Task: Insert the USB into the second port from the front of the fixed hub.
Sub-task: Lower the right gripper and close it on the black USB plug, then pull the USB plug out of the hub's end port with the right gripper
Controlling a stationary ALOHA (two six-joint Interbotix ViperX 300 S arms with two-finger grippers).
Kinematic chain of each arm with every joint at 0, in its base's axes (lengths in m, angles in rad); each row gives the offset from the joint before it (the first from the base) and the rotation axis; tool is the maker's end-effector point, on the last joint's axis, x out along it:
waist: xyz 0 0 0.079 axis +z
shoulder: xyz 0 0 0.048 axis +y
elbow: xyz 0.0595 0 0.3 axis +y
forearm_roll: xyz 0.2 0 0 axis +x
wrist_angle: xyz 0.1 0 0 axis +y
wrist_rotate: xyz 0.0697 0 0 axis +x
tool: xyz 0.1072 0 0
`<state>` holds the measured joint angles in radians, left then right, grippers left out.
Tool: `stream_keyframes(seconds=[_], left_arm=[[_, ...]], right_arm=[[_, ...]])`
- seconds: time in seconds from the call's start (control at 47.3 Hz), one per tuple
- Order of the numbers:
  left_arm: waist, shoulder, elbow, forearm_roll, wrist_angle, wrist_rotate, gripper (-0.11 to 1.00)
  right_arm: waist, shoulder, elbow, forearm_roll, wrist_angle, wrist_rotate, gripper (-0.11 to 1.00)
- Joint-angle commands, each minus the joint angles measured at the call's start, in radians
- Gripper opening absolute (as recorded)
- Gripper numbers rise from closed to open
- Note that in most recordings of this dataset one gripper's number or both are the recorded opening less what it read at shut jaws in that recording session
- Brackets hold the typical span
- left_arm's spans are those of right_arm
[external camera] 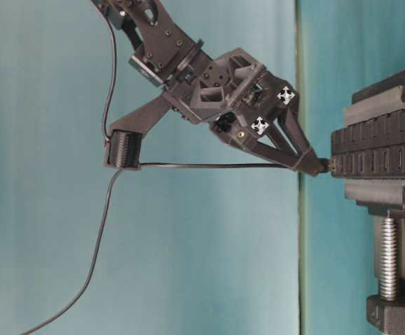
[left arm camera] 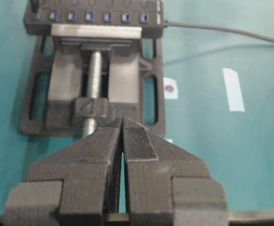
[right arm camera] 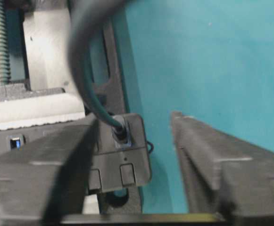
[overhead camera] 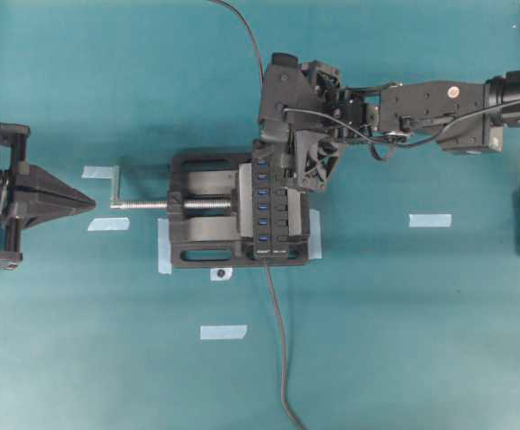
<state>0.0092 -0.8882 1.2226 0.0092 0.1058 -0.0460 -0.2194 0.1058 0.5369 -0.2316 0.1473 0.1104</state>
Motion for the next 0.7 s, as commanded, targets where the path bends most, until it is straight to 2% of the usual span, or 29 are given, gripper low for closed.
stream_keyframes(seconds=[0.0,0.275,0.338,0.677], left_arm=[[0.002,0.005,-0.011,0.0,-0.005,-0.003,0.0],[0.002,0.005,-0.009,0.002,-0.005,-0.003,0.0],[0.0,0.003,-0.009,0.0,-0.005,-0.003,0.0],[0.002,0.003,-0.008,0.002,-0.005,-0.003,0.0]], right_arm=[[0.006,-0.014,-0.015,0.0,-0.015,0.008,0.51],[0.021,-0.012,-0.003,0.003,-0.028,0.008,0.16],[0.025,-0.012,-0.003,0.003,-0.026,0.008,0.1],[0.031,-0.017,-0.005,0.008,-0.009,0.012,0.07]])
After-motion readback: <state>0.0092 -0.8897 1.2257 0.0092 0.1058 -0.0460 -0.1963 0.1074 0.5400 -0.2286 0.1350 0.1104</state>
